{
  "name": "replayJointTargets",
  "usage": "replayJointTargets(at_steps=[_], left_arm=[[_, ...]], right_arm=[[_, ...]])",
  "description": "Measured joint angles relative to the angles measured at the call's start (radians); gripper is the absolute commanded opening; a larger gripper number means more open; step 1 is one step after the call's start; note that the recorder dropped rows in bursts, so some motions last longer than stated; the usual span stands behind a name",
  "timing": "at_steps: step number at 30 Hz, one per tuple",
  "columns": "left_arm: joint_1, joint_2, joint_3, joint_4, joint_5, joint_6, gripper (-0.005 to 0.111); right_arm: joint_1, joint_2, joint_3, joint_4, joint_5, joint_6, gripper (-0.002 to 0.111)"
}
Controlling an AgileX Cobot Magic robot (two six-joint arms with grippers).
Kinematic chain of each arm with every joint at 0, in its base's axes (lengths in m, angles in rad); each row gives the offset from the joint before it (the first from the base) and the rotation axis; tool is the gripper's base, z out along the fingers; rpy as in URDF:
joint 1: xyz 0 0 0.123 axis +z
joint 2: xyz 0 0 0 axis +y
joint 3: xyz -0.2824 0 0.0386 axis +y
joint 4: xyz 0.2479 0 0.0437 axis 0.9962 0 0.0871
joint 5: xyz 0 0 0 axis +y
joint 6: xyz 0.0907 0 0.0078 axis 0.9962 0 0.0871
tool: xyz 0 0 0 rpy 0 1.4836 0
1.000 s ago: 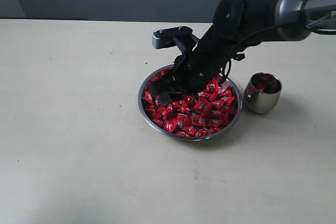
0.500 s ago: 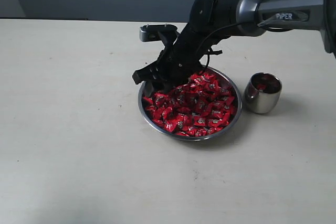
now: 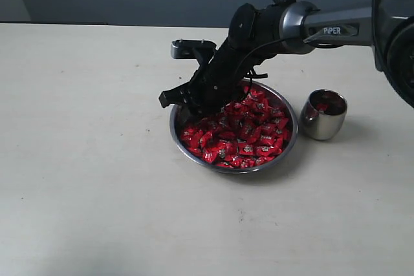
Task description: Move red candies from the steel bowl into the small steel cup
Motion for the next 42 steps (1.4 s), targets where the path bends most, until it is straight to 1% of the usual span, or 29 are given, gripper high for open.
replayJointTargets(at_steps=[7,14,16,20,25,33,37,42], left_arm=[[0.000,0.000,0.000,0.000,0.000,0.000,0.000],[0.000,0.000,0.000,0.000,0.000,0.000,0.000],[0.000,0.000,0.000,0.000,0.000,0.000,0.000],[0.000,0.000,0.000,0.000,0.000,0.000,0.000],[0.000,0.000,0.000,0.000,0.000,0.000,0.000],[0.000,0.000,0.000,0.000,0.000,0.000,0.000],[0.000,0.000,0.000,0.000,0.000,0.000,0.000],[0.000,0.000,0.000,0.000,0.000,0.000,0.000]], right_arm=[[0.000,-0.034,0.000,-0.033,0.018,0.023,0.000],[-0.002,-0.155,0.000,-0.246,0.074,0.125,0.000],[-0.017,-0.190,0.000,-0.289,0.096,0.156,0.000],[-0.083,-0.267,0.021,-0.341,0.124,0.178,0.000],[-0.193,-0.388,0.156,-0.380,0.115,0.182,0.000],[-0.376,-0.557,0.497,-0.398,-0.070,0.177,0.000],[-0.403,-0.561,0.577,-0.402,-0.136,0.153,0.000],[-0.404,-0.538,0.586,-0.396,-0.208,0.138,0.001]])
